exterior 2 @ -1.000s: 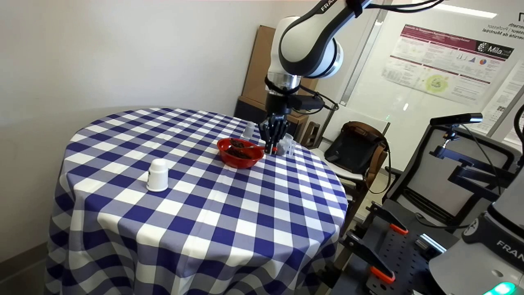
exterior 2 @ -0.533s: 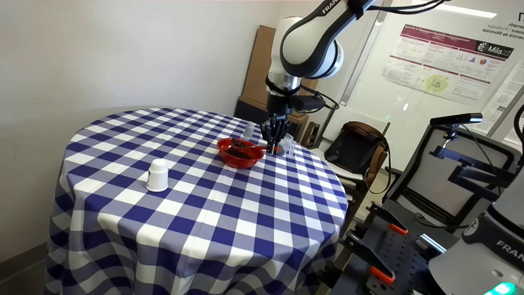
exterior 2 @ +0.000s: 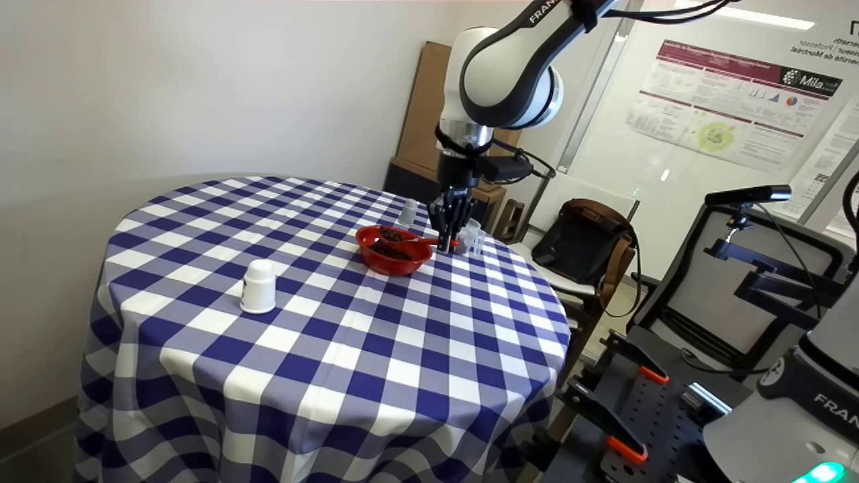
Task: Scoop some contents of the red bowl with a spoon and put them in the jug
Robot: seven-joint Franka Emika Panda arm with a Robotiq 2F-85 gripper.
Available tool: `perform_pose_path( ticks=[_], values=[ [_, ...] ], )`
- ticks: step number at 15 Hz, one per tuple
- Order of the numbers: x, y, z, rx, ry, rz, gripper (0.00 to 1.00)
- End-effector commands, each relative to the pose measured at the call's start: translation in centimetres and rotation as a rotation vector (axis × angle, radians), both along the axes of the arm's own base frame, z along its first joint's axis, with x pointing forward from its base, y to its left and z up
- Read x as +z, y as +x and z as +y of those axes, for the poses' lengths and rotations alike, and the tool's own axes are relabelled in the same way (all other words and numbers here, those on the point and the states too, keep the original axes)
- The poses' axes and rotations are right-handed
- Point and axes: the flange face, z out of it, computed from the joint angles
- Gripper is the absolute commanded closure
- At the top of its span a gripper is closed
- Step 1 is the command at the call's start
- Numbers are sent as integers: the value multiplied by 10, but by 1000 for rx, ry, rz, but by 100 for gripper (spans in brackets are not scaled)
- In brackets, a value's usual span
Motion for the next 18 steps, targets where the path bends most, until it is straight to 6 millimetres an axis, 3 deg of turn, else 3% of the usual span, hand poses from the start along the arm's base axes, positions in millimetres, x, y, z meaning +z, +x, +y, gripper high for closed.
perform_pose_path(
  ticks=[1,10,18],
  values=[
    [-5,-3,-3,13,-14,24,89],
    [-23,-2,-3,26,-21,63,89],
    [-25,23,0,33,-32,86,89]
  ],
)
